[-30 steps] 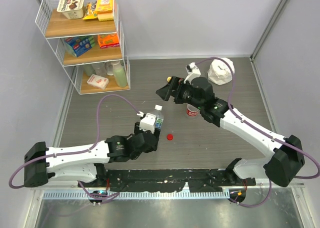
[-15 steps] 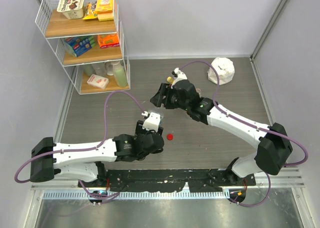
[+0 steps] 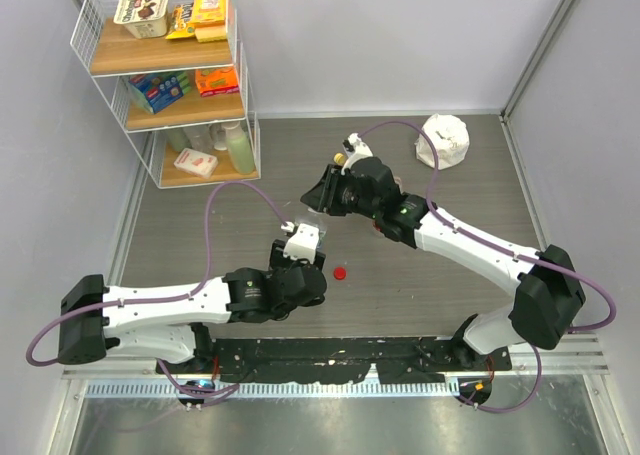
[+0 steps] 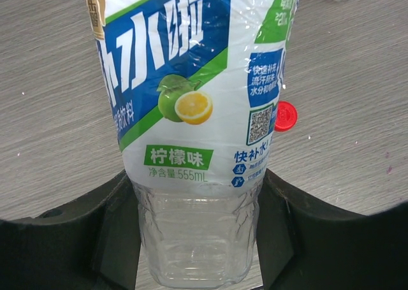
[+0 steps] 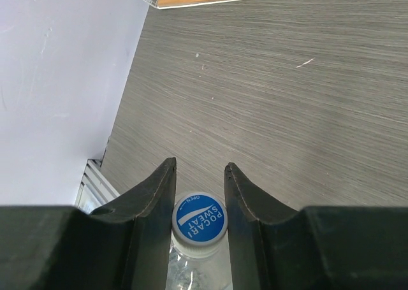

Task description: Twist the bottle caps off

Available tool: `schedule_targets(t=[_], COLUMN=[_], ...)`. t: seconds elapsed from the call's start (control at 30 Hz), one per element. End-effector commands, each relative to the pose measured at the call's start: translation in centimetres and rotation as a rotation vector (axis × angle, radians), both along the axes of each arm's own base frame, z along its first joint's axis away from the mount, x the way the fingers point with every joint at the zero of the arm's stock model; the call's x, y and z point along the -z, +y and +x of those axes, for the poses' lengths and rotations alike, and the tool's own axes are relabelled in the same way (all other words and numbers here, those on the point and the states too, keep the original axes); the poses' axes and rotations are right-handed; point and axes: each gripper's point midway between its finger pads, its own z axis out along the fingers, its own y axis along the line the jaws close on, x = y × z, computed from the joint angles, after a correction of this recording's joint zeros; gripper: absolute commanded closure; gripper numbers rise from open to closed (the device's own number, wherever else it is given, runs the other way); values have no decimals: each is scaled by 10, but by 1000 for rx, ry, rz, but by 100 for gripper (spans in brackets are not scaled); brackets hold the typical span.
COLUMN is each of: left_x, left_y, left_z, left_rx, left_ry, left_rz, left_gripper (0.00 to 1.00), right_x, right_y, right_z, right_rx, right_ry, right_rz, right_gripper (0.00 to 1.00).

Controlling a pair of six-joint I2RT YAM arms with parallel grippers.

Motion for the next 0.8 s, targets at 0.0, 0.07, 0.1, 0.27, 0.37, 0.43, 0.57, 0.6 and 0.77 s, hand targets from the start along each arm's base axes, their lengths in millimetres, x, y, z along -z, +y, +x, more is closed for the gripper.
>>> schedule_targets(t=[0.0, 0.07, 0.1, 0.27, 0.37, 0.43, 0.57, 0.6, 0.77], left_x=[-15, -13, -13, -12, -13, -13, -14, -12, -10], left_y=[2, 1, 1, 2, 2, 2, 3, 3, 4], left_z=[6, 6, 5, 5, 5, 5, 5, 5, 5], left_rx=[-50, -48, -46, -46, -46, -47, -48, -48, -51], left_ry=[-46, -43, -41, -39, -39, -40, -42, -41, -37], left_rz=[-57, -52, -50, -45, -45, -46, -44, -39, -39], left_gripper=[100, 100, 100, 100, 100, 100, 100, 100, 100], right_x=[-26, -28, -29, -33, -34, -34, -32, -33, -34], right_y=[4, 3, 2, 0, 0, 1, 1, 0, -1], right_z=[-6, -7, -8, -12, -14, -14, -17, -16, -19], right_rx=[-33, -36, -38, -43, -46, -47, -49, -45, -45], right_ry=[-51, -58, -59, -70, -66, -63, -57, -60, -64], right_rz=[67, 67, 66, 72, 82, 85, 79, 79, 82], right_gripper=[92, 93, 93, 71, 52, 52, 59, 60, 80])
